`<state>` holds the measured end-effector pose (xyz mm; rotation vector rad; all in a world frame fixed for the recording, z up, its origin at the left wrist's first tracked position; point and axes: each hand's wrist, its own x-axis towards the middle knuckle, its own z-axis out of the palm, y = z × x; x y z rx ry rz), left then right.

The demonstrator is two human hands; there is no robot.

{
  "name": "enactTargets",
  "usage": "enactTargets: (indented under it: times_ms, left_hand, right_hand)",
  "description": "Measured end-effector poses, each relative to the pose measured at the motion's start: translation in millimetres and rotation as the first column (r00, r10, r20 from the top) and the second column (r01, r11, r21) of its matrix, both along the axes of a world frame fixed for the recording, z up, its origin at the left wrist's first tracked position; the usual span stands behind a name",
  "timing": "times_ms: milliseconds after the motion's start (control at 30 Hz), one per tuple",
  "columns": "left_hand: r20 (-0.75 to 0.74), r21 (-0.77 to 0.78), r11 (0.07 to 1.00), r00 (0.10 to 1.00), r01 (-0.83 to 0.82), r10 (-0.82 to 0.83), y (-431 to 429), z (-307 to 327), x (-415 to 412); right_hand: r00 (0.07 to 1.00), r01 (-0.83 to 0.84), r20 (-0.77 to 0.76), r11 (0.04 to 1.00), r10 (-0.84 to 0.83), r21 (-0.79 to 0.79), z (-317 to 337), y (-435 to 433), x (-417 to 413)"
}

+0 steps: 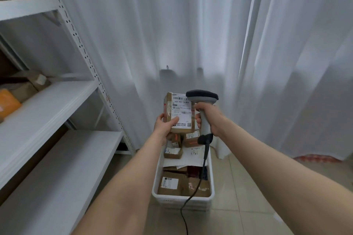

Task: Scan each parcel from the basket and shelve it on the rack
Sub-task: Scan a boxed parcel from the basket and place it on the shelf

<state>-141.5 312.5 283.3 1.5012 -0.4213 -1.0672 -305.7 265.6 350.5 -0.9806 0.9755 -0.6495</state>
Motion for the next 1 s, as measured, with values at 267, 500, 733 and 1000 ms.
enactTargets:
  times_ms: [267, 500, 733, 1000]
  left_hand:
    - [-0.003, -0.013, 1.000, 1.000, -0.016, 0.016, 31, 18, -13]
    - [0.042, 0.005, 1.000, 0.999, -0.025, 0.024, 53, 27, 9]
    - [0.051, 0.018, 0.999, 0.998, -0.048, 0.047, 76, 29, 45]
    - [0.059, 0.033, 0.999, 0.998, -0.037, 0.035, 96, 30, 75]
  right_hand:
    - [0.999, -0.042, -0.029, 0.999, 0.041, -0.026, 30, 29, -18]
    - [0.992, -0.110, -0.060, 0.993, 0.108, -0.034, 47, 47, -4]
    - [0.988, -0.139, -0.077, 0.990, 0.136, -0.034, 58, 73, 28]
    - [0.990, -0.113, -0.086, 0.993, 0.110, -0.031, 59, 97, 65]
